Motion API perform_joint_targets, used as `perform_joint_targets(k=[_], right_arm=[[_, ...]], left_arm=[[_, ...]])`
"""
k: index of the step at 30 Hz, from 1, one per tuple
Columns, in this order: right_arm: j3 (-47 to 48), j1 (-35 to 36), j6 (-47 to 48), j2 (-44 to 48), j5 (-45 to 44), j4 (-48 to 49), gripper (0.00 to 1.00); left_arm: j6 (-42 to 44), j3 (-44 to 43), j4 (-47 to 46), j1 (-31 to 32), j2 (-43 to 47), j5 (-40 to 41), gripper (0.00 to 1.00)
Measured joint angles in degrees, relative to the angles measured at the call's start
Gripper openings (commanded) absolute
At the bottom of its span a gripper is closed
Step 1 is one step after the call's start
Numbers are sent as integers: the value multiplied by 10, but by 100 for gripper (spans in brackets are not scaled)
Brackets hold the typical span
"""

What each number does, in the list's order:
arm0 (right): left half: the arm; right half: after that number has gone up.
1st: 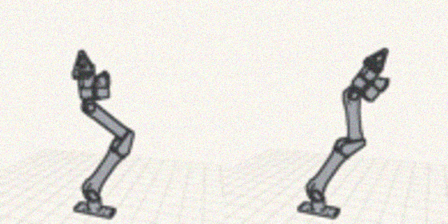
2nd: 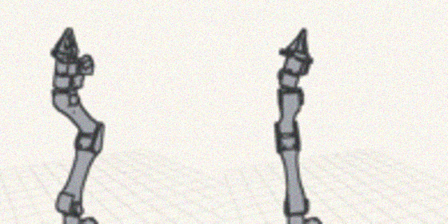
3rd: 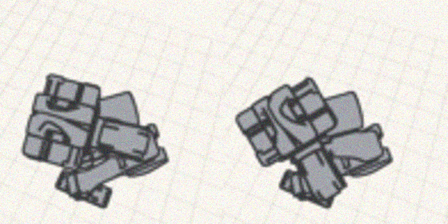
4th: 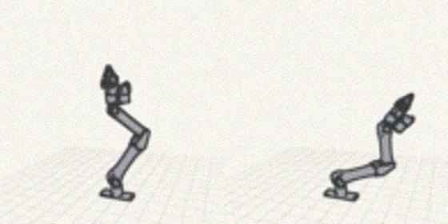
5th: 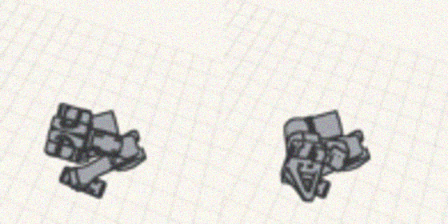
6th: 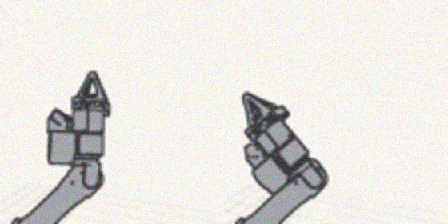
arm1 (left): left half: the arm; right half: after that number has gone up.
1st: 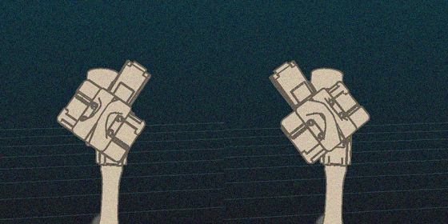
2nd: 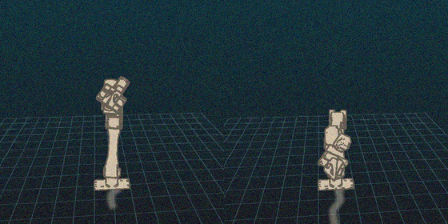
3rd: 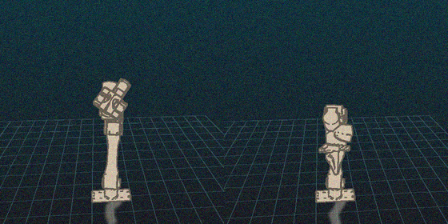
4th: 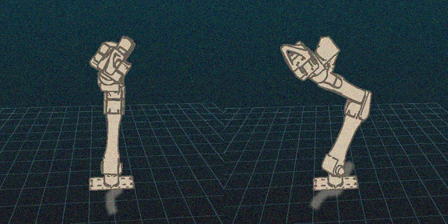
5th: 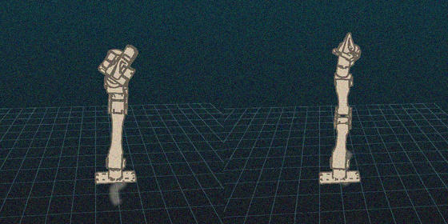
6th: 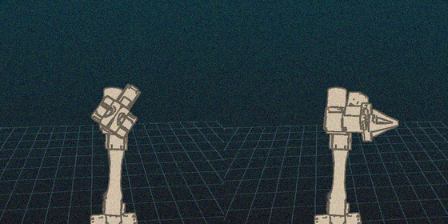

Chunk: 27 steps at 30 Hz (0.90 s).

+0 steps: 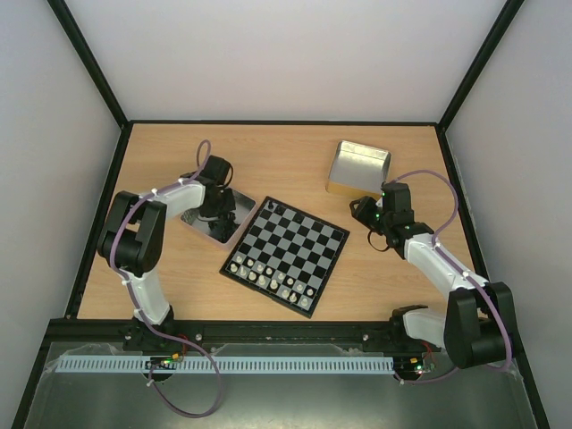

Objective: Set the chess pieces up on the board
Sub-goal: Pick up the chess piece from the storage box.

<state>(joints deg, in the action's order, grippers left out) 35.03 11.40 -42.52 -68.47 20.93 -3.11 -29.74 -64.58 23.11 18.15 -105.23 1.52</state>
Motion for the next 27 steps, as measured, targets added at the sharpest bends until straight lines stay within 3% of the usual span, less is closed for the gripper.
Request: perform_joint_targets(k=[4,7,19,27], right_arm=[[0,0,0,0,2,0,39],[0,0,0,0,2,0,39],[0,0,0,2,2,3,39],[0,0,0,3,2,4,39]], left_arm=[[1,0,7,3,0,0,35],[2,0,17,6,0,0,36],[1,1,37,19,0,1,16],[7,0,33,22,0,8,15]])
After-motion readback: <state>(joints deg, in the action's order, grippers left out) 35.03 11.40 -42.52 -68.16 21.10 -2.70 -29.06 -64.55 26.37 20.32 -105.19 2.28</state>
